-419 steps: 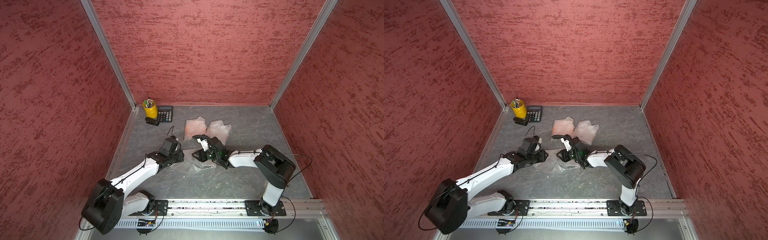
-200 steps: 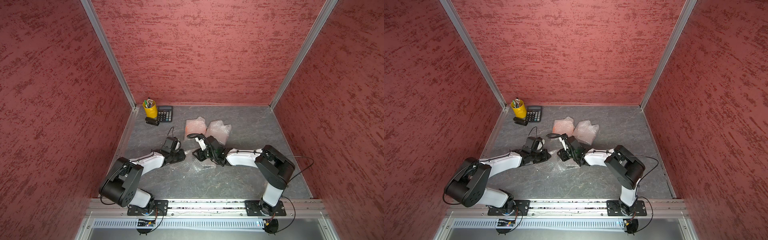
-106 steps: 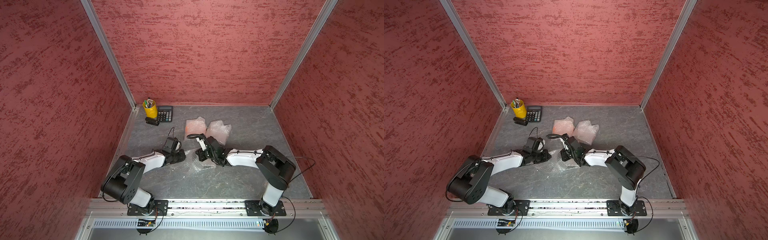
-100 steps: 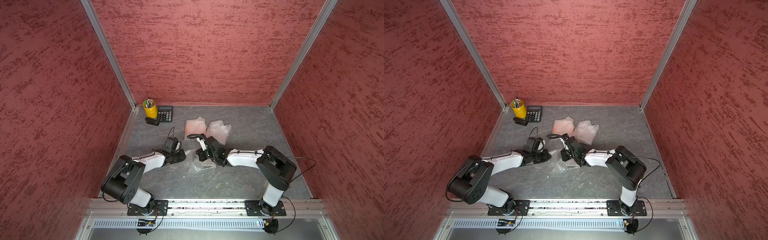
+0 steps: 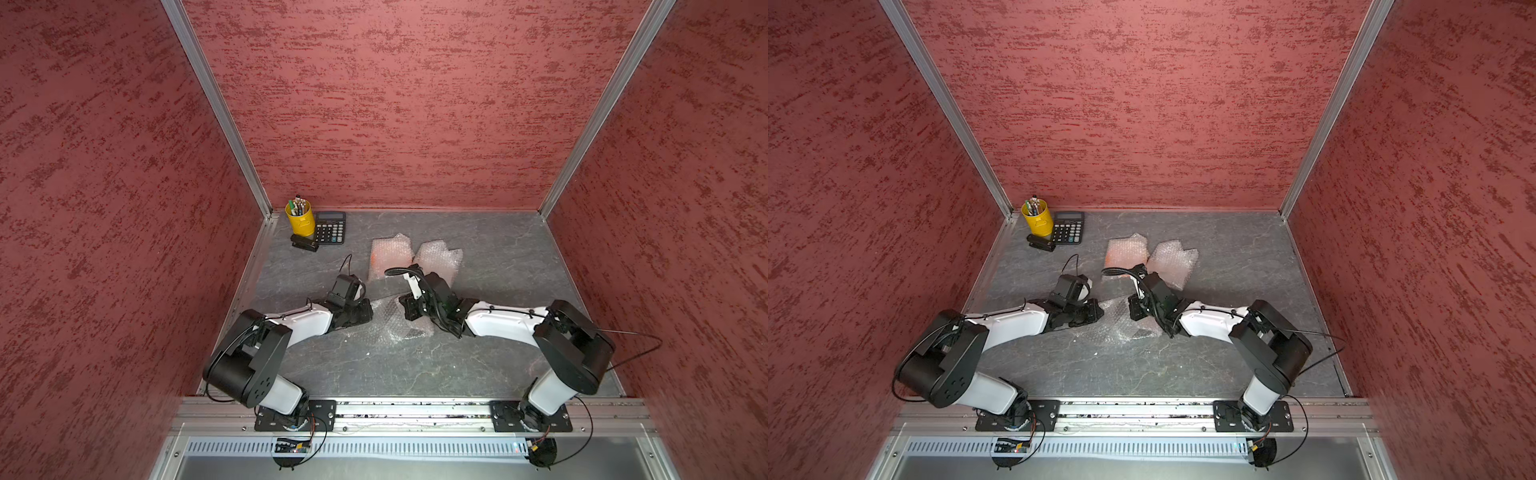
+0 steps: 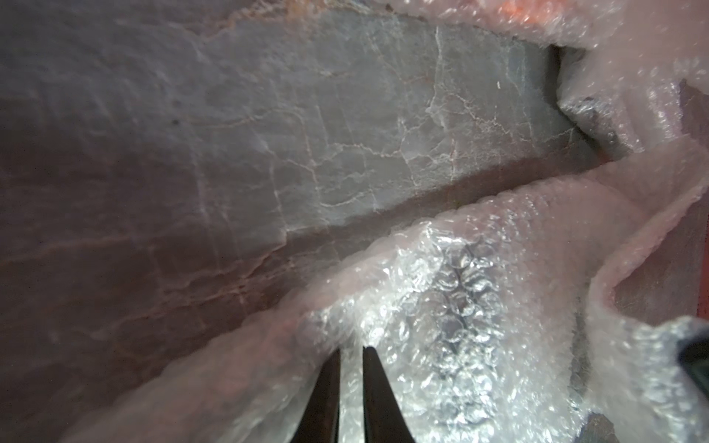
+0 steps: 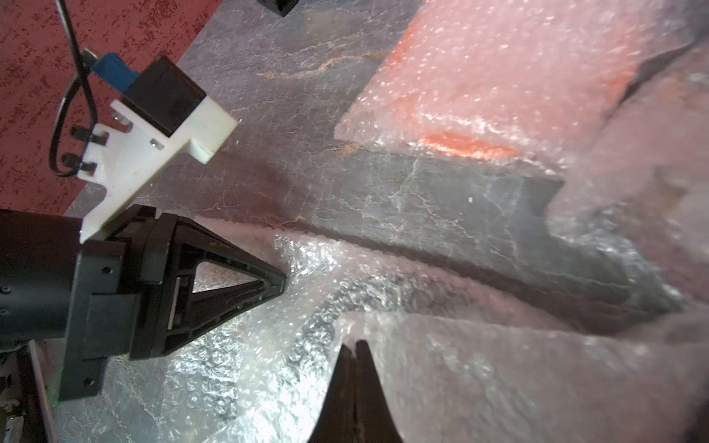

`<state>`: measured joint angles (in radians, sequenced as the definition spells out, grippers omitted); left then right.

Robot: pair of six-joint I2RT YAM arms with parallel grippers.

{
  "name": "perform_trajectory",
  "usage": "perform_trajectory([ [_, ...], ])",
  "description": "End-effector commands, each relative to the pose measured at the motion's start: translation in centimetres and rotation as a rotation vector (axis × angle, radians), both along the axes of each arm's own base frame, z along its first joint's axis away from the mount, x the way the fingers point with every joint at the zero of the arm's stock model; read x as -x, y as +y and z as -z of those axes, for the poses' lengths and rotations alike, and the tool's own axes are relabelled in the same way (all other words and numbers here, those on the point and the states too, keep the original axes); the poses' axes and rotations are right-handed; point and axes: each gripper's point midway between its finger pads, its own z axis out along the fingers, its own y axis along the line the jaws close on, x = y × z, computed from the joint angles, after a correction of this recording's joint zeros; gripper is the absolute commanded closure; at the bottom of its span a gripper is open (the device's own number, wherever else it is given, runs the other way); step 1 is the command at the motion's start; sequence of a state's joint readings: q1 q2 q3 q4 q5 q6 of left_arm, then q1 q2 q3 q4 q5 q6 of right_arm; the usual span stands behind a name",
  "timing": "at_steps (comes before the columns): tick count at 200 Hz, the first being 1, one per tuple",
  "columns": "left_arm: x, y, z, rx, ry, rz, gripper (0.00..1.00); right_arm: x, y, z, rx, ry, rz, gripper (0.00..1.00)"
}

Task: Unpack dinner plates from bubble wrap
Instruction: Unwrap the bubble wrap at the center of the board.

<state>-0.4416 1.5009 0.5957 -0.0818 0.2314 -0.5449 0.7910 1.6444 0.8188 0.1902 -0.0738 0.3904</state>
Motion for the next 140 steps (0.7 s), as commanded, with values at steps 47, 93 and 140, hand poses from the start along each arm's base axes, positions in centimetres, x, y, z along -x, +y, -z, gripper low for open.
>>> perform_trajectory([
  [47,1.3,1.1,1.8,-0.108,0.059,0.008,0.86,-1.7,-4.8,-1.2,-0.013,-0.029,0.141,0.95],
  [93,1.3,1.1,1.9,-0.125,0.061,0.014,0.86,-2.3,-8.3,-0.5,0.033,-0.027,0.23,0.95],
  [140,1.4,1.1,1.9,-0.143,0.06,0.019,0.87,-2.8,-12.1,0.8,0.122,-0.026,0.36,0.95],
])
